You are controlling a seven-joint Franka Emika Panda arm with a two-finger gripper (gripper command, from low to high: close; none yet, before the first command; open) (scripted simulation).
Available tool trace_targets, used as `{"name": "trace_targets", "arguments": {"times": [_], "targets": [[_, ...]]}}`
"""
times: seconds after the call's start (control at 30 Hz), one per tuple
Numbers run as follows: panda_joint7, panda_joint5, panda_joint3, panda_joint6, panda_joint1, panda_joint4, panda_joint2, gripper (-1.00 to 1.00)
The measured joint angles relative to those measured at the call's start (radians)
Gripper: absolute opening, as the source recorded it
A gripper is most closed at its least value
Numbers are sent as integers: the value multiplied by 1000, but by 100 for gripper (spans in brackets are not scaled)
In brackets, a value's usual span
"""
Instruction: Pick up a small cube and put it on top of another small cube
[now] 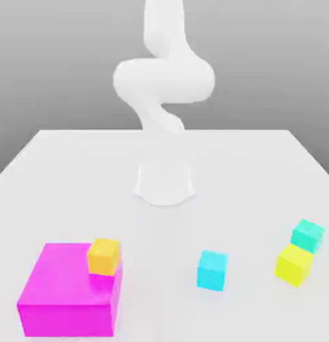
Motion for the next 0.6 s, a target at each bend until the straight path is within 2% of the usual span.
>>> {"name": "trace_targets", "arguments": {"times": [0.33, 0.6], "targets": [[-462, 84, -100, 108, 272, -77, 234, 0], [-828, 156, -138, 191, 451, -136, 421, 0]]}}
